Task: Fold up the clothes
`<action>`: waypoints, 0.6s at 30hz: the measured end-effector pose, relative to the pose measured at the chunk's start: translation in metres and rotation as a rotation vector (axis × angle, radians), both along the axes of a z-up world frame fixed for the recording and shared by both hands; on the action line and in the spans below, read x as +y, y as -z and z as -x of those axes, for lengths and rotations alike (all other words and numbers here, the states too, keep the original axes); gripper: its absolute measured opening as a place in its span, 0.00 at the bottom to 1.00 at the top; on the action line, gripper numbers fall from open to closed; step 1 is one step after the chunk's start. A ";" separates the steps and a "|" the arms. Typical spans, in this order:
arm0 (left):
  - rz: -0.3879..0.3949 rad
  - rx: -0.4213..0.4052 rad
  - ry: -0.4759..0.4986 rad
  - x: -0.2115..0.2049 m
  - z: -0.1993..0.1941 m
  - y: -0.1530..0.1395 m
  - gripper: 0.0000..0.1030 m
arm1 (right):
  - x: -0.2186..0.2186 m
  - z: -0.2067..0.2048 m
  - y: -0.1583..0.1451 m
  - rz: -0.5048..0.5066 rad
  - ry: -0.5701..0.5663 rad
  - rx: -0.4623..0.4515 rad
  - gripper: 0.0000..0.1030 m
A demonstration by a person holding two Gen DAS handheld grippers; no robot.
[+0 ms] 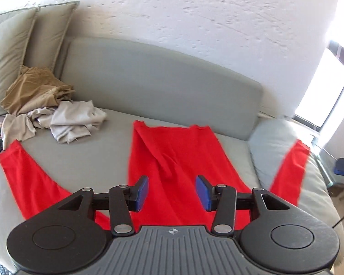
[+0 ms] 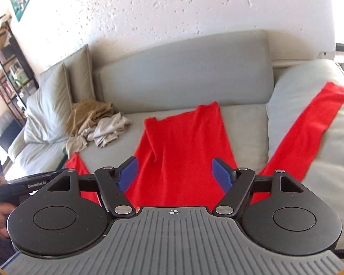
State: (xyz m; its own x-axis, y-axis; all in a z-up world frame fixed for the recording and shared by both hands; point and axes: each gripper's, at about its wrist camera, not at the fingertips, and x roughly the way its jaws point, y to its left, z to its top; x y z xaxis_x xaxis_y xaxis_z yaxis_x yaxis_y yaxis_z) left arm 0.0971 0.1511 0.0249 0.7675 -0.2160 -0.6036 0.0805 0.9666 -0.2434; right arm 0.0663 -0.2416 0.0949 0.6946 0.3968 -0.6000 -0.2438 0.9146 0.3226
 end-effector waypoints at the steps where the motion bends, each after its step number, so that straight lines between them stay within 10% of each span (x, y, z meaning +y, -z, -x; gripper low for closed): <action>1: 0.002 0.016 -0.024 0.006 -0.014 0.005 0.42 | 0.001 -0.010 -0.001 0.003 0.003 -0.001 0.73; 6: 0.019 0.068 -0.067 0.032 -0.091 0.054 0.42 | 0.009 -0.081 0.021 0.026 0.002 0.003 0.73; 18: 0.022 0.130 0.058 0.039 -0.242 0.177 0.37 | 0.023 -0.286 0.180 -0.029 0.102 0.219 0.56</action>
State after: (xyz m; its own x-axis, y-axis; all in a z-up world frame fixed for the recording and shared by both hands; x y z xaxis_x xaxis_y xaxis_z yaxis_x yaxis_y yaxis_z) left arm 0.3386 0.1906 -0.1524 0.6690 -0.2716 -0.6919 0.1024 0.9556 -0.2762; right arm 0.3523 -0.2185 -0.0850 0.5867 0.3507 -0.7299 -0.0723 0.9205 0.3841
